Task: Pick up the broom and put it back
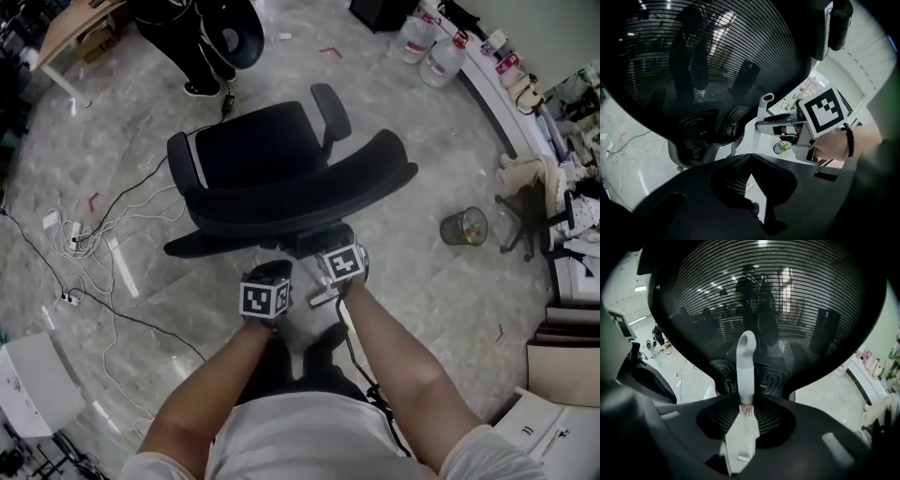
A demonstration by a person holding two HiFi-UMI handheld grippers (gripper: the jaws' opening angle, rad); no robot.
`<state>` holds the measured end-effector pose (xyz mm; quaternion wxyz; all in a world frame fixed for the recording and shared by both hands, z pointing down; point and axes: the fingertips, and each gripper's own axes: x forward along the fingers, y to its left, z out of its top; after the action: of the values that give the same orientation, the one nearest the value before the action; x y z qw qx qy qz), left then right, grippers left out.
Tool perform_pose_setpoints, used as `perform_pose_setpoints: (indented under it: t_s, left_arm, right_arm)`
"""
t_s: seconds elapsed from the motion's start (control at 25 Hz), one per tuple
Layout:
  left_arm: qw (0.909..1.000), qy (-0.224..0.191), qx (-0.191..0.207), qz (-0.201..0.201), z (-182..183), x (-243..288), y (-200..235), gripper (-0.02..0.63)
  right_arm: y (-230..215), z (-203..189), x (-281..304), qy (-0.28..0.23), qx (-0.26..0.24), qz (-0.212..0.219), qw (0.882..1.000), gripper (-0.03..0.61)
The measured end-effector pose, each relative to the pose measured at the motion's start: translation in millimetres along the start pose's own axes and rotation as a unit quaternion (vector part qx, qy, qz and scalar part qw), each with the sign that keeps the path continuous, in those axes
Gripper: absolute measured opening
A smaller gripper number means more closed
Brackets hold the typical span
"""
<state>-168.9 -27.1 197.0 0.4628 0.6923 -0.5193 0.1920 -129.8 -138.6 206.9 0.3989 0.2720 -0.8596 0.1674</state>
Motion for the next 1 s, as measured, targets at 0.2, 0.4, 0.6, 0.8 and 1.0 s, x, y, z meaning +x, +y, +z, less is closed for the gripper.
perform_pose_setpoints:
  t_s: [0.2,0.4,0.6,0.8,1.0]
  left_arm:
    - [1.0,-0.001,-0.002,-0.002,2.3,-3.8,6.6,0.006]
    - [1.0,-0.003,0.004,-0.005,3.5,-5.3,-4.5,0.007]
    - [0.9995,-0.012,0.027,-0.013,17.1,-14.2,-32.2,0.008]
    - [0.9977,-0.033,0.051,-0.029,37.4,-50.8,-90.1,0.007]
    - [0.9953,-0.078,0.053,-0.022,71.8,-77.2,-139.1,0.006]
  right_arm:
    - [9.4,-0.4,5.1,0.0,0.016,0.006,1.0,0.115]
    - [14.0,-9.0,-14.2,-0.007,0.028,0.007,1.0,0.13]
    - [14.8,-16.8,-53.9,-0.029,0.038,0.016,0.999,0.127]
    - [19.5,0.2,-142.3,-0.078,0.059,0.031,0.995,0.057]
    - [8.5,27.7,-225.0,-0.14,0.089,0.033,0.986,0.005]
